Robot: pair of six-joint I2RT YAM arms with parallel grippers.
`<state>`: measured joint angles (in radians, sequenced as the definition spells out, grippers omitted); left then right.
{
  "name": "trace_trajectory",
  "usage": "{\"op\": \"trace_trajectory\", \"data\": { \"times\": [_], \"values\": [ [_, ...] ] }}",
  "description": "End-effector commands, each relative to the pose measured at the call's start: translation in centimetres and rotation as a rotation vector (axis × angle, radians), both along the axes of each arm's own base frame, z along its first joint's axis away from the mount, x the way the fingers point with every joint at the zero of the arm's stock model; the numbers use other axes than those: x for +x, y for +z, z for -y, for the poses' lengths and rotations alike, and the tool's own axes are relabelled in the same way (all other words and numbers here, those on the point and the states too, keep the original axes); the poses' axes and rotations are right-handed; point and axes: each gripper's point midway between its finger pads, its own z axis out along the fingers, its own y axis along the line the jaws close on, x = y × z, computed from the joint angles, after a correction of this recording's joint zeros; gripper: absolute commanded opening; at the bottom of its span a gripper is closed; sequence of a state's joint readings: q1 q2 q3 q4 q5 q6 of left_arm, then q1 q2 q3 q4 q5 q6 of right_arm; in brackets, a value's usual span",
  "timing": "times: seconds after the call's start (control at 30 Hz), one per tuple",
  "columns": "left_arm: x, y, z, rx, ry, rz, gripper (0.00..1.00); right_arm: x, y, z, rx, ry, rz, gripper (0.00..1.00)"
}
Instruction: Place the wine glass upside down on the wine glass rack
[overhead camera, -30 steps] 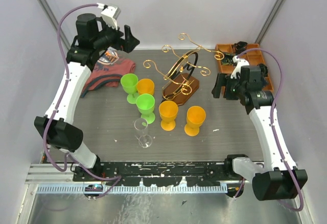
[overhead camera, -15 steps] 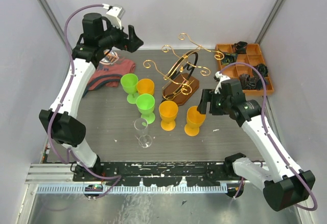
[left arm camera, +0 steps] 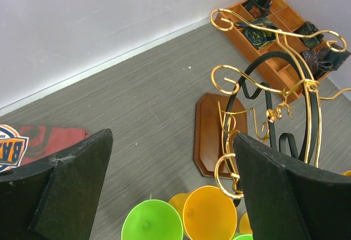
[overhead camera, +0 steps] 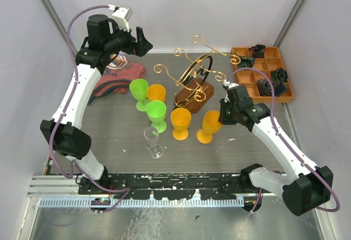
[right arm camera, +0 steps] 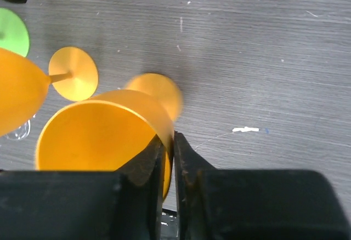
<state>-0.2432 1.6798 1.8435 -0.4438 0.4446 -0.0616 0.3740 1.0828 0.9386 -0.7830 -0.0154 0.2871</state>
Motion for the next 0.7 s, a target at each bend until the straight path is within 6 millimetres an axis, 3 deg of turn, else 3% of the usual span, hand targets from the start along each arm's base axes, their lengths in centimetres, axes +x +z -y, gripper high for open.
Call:
{"op": "trace_trajectory", "data": {
  "times": [0.0,0.03,0.17,0.47,0.67],
  "values": [
    [-0.7,2.1,-0.2,-0.039,0.026,0.013,0.98,1.5,2.7,0.4,-0.018,-0.031,0.088,0.08],
    [-0.6,2.4,-0.3,-0.045,0.036,0.011,0.98,1.7,3.2,0.6,-0.028,-0.041,0.099,0.02],
    [0.2,4.2,-0.3,-0.074,0.062,0.012,0.98,2.6,6.9,2.4,-0.090,-0.116,0.161,0.01],
    [1.7,6.3,0.9,-0.185,0.081,-0.098,0.98,3.4,16.5,11.1,-0.414,-0.480,0.345,0.01],
    [1.8,7.8,1.7,-0.262,0.070,-0.131,0.98,4.4,23.2,13.2,-0.498,-0.560,0.524,0.01]
  ]
}}
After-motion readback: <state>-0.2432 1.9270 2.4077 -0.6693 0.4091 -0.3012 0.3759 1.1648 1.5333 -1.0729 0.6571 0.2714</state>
